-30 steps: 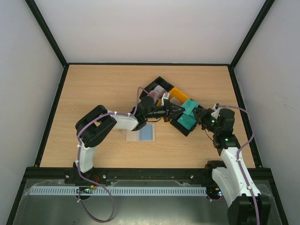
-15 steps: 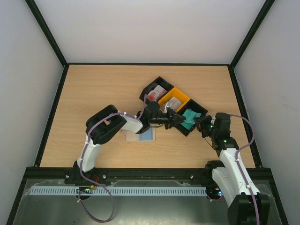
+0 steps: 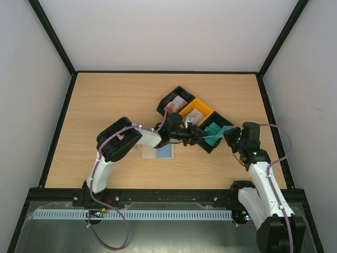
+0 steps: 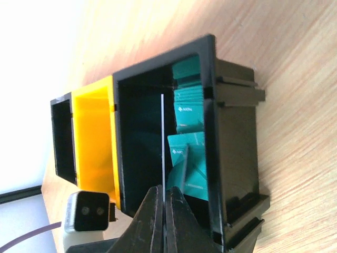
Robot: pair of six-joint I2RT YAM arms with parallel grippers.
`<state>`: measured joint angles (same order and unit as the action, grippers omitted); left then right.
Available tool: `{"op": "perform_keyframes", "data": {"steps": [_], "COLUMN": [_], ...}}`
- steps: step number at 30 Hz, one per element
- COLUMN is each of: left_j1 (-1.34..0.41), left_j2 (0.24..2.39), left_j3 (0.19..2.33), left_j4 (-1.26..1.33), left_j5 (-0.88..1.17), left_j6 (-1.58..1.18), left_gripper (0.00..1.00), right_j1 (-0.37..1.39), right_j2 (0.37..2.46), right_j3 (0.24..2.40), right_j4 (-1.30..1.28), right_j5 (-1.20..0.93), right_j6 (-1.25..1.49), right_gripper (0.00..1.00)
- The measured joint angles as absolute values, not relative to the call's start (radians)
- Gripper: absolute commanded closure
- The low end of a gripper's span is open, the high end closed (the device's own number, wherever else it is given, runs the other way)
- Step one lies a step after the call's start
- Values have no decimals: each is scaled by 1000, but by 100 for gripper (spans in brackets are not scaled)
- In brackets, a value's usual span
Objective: Put the credit cards into the card holder
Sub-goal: Place the credit card in the storage box, then insert the credit card into the card holder.
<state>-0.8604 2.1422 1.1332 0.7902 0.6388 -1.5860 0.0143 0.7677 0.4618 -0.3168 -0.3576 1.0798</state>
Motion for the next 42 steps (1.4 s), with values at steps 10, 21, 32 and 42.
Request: {"op": "perform_keyframes", "data": {"steps": [10, 21, 32, 42], "left_j1": [-857, -857, -832, -725], "left_j2": [2076, 1764, 1429, 1161], "left_j3": [1129, 1074, 905, 693], "left_j4": [646, 361, 173, 143], "left_j5": [637, 507, 319, 318], "left_j6": [-1470, -1237, -1075, -1033], "left_gripper": [36, 19, 12, 16], "right_j1": [14, 68, 329, 608], "right_j2": [765, 785, 790, 1013], "right_j3": [628, 635, 608, 545], "right_j4": [-404, -392, -200, 175], "right_j5": [-305, -522, -603, -651], "right_j6": [949, 850, 911, 1008], "right_gripper": [98, 98, 98, 98]}}
